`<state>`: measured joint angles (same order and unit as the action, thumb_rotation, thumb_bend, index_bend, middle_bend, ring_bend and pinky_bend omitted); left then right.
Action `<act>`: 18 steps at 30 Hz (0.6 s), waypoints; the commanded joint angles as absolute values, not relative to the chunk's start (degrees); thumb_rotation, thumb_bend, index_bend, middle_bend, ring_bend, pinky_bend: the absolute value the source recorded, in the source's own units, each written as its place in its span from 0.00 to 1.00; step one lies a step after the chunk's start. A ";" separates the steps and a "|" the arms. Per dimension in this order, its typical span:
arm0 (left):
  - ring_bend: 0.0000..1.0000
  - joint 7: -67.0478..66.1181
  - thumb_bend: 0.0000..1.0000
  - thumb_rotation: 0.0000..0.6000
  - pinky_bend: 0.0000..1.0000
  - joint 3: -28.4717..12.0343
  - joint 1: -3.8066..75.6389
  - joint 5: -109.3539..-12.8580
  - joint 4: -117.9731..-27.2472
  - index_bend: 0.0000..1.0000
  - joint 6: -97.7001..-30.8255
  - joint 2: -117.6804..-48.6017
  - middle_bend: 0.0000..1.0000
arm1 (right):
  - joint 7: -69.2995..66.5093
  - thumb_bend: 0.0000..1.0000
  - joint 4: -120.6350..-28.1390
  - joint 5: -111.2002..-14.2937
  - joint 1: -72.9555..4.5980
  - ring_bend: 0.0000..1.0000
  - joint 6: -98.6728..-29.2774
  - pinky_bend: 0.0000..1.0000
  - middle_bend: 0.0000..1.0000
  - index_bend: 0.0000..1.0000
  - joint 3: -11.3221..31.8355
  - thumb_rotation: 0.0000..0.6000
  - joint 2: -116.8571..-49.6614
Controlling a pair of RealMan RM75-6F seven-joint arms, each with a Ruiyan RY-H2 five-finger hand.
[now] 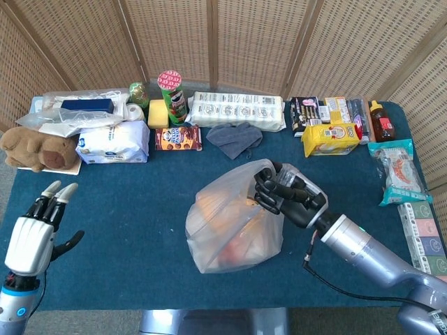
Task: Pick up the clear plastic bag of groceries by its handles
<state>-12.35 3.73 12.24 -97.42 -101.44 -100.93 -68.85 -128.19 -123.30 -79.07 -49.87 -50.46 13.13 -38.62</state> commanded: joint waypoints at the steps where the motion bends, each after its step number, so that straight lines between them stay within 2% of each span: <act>1: 0.10 -11.69 0.00 1.00 0.31 6.06 8.28 -97.58 -98.78 0.00 -103.20 -69.78 0.19 | -129.96 0.24 -124.61 -78.30 -48.40 0.81 -50.82 0.89 0.72 0.64 15.91 1.00 -36.17; 8: 0.10 -10.20 0.00 1.00 0.31 8.02 2.98 -95.35 -96.10 0.00 -103.74 -70.36 0.19 | -134.40 0.24 -125.16 -77.99 -46.14 0.82 -52.06 0.90 0.72 0.64 20.99 1.00 -32.61; 18: 0.10 -7.63 0.00 1.00 0.31 8.66 -1.13 -91.03 -92.75 0.00 -100.27 -71.46 0.19 | -137.07 0.24 -125.43 -75.10 -44.29 0.82 -51.97 0.90 0.72 0.65 27.67 1.00 -28.60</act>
